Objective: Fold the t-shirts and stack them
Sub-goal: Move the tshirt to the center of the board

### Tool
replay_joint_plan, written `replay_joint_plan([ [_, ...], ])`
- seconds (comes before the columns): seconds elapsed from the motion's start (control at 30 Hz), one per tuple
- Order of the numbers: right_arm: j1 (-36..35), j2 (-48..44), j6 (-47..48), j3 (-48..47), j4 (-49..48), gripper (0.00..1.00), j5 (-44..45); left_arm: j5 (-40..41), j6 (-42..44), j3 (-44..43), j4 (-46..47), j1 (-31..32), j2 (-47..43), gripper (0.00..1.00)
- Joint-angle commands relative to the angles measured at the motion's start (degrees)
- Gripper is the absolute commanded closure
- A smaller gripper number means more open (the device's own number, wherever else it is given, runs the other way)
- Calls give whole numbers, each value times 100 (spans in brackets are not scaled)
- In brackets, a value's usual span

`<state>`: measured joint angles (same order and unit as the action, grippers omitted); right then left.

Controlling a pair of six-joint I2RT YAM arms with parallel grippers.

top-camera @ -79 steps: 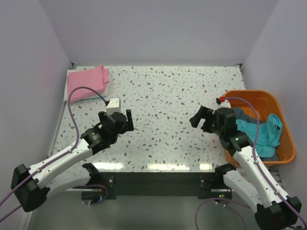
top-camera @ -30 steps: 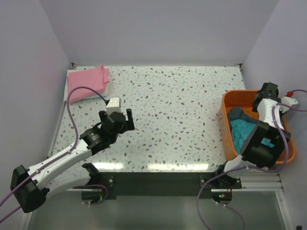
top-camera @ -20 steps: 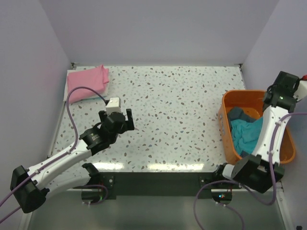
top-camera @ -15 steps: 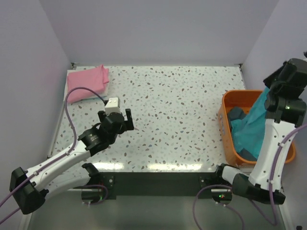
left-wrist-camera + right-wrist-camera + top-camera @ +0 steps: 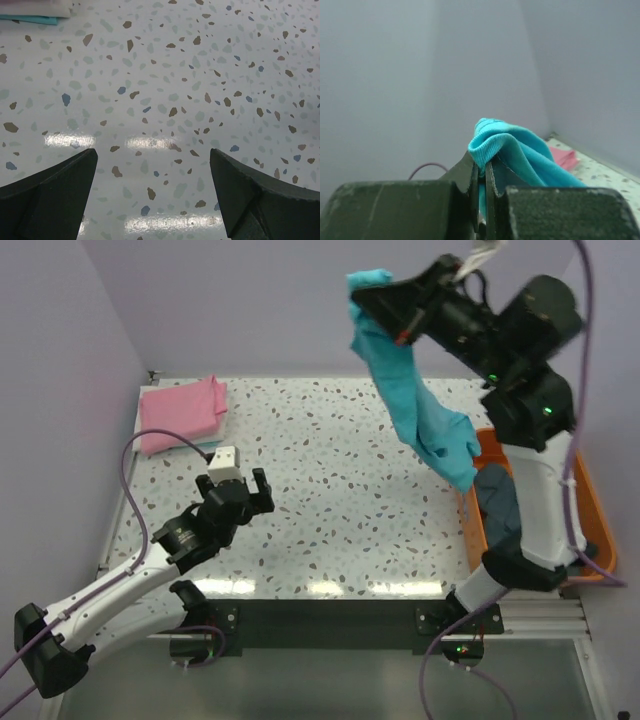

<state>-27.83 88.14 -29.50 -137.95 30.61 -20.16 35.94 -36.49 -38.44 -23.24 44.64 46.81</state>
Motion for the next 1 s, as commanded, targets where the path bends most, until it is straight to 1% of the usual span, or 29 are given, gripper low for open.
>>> replay_joint_plan([
  [0.0,-1266,1554,480,-1552,182,100,152,238,-218,-76,101,-17,-40,0],
  [0.03,-1564,1757,462,-1751,78,100,153,238,-270,-111,-30,-17,-40,0],
  [0.07,-1671,1951,393,-1701,-376,100,231,272,-410,-138,-109,-17,-31,0],
  [0.13,-1935,1909,330,-1237,-1036,100,486,299,-648,-261,-442,-17,-22,0],
  [0.17,-2015,1891,374,-1043,-1466,100,818,299,-875,-287,-557,-8,-40,0],
  [0.2,-2059,1978,383,-980,-1540,100,925,325,-1008,-322,-680,-17,-66,0],
  [0.27,-2077,2093,287,-1076,-1541,100,1066,395,-1437,-322,-1102,-8,-180,0],
  [0.33,-2086,1972,330,-901,-1471,100,1286,422,-1615,-296,-1409,-17,-294,0],
  [0.37,-2086,1875,426,-674,-974,100,1496,440,-1737,-296,-1507,-17,-338,0],
  [0.4,-2077,1708,375,-550,-526,100,2272,466,-1782,-305,-1603,-17,-452,0],
  [0.43,-2033,1254,296,-314,-138,100,2550,510,-1826,-314,-1822,-17,-505,0],
  [0.47,-2033,823,278,724,170,100,2805,675,-2070,-331,-1989,-8,-549,0],
  [0.5,-2033,384,295,1509,43,100,3199,755,-2194,-418,-2174,-17,-611,0],
  [0.53,-2016,-543,321,2308,-141,100,3533,800,-2352,-471,-2454,-17,-629,0],
  [0.57,-1972,-900,313,3569,-230,100,3894,861,-2415,-515,-2570,-17,-664,0],
  [0.6,-1893,-1191,243,4061,-83,100,4550,888,-2468,-551,-2649,-17,-681,0],
  [0.63,-1579,-1490,121,4518,119,98,4669,897,-2494,-551,-2668,-17,-690,0],
  [0.67,-1358,-1945,-176,5454,416,95,4618,914,-2486,-542,-2650,-8,-682,0],
  [0.7,-1104,-2158,-266,5915,472,91,4392,932,-2503,-507,-2633,-17,-664,0],
  [0.73,-666,-2317,-380,6355,490,75,4007,941,-2529,-490,-2580,-17,-638,0],
  [0.77,-488,-2475,-347,7012,464,62,3803,993,-2530,-472,-2562,-17,-542,0],
  [0.8,-364,-2477,-251,7210,437,48,3635,1037,-2556,-454,-2545,-17,-471,0],
  [0.83,-328,-2442,-189,7299,480,5,3625,1090,-2591,-454,-2519,-26,-392,0],
  [0.87,-319,-2303,-118,7300,672,1,3607,1125,-2574,-472,-2475,-26,-209,0],
  [0.97,-337,-2178,40,7273,737,1,3590,986,-2364,-586,-2150,-35,213,0],
])
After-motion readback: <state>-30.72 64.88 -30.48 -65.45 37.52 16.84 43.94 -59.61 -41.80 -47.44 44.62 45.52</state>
